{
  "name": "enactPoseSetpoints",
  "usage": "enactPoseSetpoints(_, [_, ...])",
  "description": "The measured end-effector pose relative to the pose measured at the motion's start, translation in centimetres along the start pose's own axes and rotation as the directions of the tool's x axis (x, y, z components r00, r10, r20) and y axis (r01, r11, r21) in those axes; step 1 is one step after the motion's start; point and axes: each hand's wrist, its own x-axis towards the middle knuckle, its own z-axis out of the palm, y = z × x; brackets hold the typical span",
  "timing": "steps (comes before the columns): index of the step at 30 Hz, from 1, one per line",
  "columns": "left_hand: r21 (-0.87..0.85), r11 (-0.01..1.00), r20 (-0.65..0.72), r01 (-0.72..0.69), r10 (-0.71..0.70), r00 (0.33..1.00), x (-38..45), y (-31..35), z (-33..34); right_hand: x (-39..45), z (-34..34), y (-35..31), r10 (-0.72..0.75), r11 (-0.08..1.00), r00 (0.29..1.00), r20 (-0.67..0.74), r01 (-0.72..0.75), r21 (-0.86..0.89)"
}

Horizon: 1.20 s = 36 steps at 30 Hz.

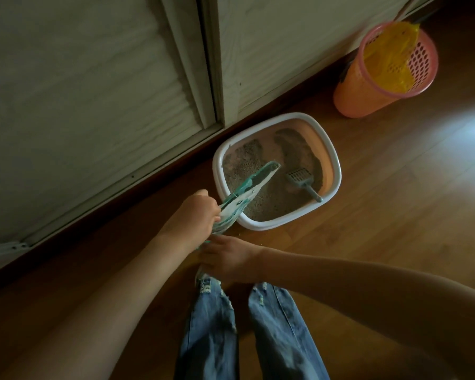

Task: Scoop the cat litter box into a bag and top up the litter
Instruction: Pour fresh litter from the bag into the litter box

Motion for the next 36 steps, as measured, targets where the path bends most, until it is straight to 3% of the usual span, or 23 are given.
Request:
enactPoseSetpoints(2, [-0.015,1.0,-0.004,0.019,-0.019,1.0,-0.2,-0.4,0.0,-2.4,-2.1,1.5,0.195,0.981,0.981,-0.021,-0.195,-0.018])
enactPoseSetpoints(4, [-0.044,0.999,-0.005,0.029,-0.029,1.0,-0.4,-0.5,-0.1,-4.2,-4.1,3.6,0.419,0.906,0.907,-0.035,-0.42,-0.047])
enactPoseSetpoints(7, [-0.04,0.999,-0.016,-0.002,0.002,1.0,-0.6,-0.7,-0.2,-4.3,-6.4,6.6,0.764,0.644,0.641,0.076,-0.763,-0.043])
enactPoseSetpoints(9, [-0.038,0.999,-0.039,-0.011,0.009,0.999,-0.5,-1.0,0.1,-4.1,-7.0,8.5,0.876,0.473,0.463,0.138,-0.879,-0.052])
enactPoseSetpoints(10, [-0.015,1.0,-0.044,-0.026,0.026,0.999,-0.5,-1.2,0.4,-4.0,-6.9,9.4,0.893,0.436,0.424,0.15,-0.899,-0.051])
enactPoseSetpoints(16, [0.032,0.984,-0.082,-0.176,0.178,0.981,-2.0,-3.2,2.0,-1.7,-5.2,13.3,0.823,0.562,0.525,0.217,-0.807,-0.182])
enactPoseSetpoints(25, [0.087,0.957,-0.135,-0.276,0.286,0.949,-6.9,-6.3,4.0,-0.5,-3.5,13.3,0.82,0.572,0.517,0.244,-0.734,-0.366])
enactPoseSetpoints(28, [0.074,0.975,-0.157,-0.209,0.218,0.963,-8.4,-8.1,4.8,-0.8,-3.3,12.2,0.777,0.629,0.548,0.31,-0.662,-0.408])
enactPoseSetpoints(32, [0.016,0.998,-0.263,-0.06,0.063,0.963,-11.0,-10.6,5.9,-0.4,-2.7,9.6,0.659,0.745,0.647,0.383,-0.496,-0.446])
enactPoseSetpoints(36, [-0.063,0.993,-0.374,0.102,-0.119,0.92,-13.1,-12.6,6.8,0.8,-2.1,7.0,0.616,0.787,0.687,0.387,-0.517,-0.336])
